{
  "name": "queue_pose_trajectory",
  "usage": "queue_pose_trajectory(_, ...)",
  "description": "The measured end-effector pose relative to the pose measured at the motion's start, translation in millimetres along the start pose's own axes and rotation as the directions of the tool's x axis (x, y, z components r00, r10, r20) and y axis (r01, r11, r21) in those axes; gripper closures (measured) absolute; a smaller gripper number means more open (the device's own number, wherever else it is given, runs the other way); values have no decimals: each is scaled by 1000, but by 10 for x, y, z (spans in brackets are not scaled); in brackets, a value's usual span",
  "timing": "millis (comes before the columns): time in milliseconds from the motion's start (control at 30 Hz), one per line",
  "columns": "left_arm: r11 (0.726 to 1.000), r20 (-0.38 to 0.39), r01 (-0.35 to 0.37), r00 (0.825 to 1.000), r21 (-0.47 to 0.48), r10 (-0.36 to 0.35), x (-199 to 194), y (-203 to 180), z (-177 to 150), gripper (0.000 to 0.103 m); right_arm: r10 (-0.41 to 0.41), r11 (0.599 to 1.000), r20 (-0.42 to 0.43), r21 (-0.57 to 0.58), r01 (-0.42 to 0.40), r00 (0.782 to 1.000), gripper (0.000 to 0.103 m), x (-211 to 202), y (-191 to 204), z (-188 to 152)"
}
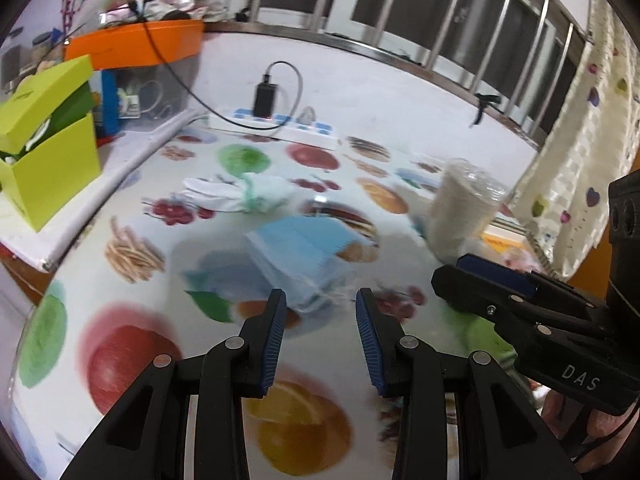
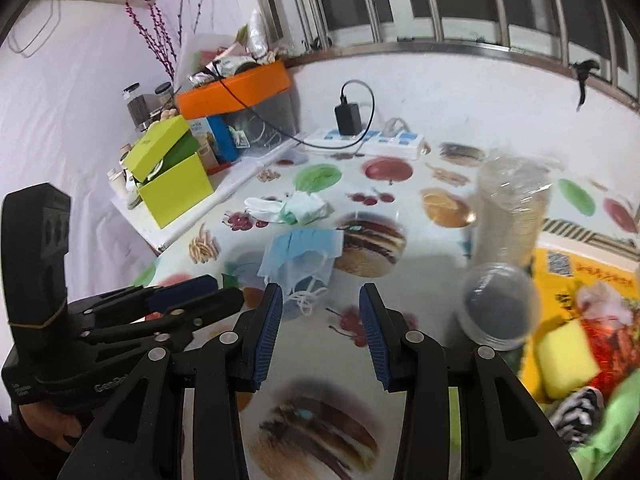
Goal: Organize soft objects
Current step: 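Withdraw both grippers from the box toward the blue mask and white glove, then grasp the blue face mask with the right gripper while the left grasps the white glove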
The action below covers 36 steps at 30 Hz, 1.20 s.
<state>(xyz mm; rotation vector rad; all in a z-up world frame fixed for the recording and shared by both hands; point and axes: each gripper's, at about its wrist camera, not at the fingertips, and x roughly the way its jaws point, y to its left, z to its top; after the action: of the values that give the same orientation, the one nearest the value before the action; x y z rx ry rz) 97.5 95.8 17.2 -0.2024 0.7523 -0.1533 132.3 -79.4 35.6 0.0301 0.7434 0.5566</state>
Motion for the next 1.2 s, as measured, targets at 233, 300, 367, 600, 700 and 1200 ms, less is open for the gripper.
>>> queue_pose_trajectory(233, 998, 14, -57, 998, -22, 57, 196, 335, 254, 63, 26, 995, -37, 93, -22, 999, 61, 418, -26, 119)
queue_pose_trajectory(300, 998, 16, -65, 998, -26, 65, 265, 406, 325, 61, 40, 992, -48, 124, -34, 998, 61, 523, -54, 148)
queue_pose_trajectory(367, 997, 14, -70, 997, -27, 70, 343, 457, 394, 59, 53, 989, -59, 143, -44, 997, 61, 619, -65, 168)
queue_pose_trajectory(600, 996, 2, -91, 996, -7, 91, 667, 541, 603, 55, 48, 988, -86, 147, -35, 995, 61, 876, -49, 226)
queue_pose_trajectory(700, 994, 17, -103, 995, 21, 103, 768, 522, 680, 54, 52, 988, -98, 152, -37, 994, 61, 968, -54, 249)
queue_pose_trajectory(1200, 984, -67, -136, 987, 113, 144, 1423, 541, 784, 53, -1, 999, -222, 32, 8, 975, 81, 1302, 99, 144)
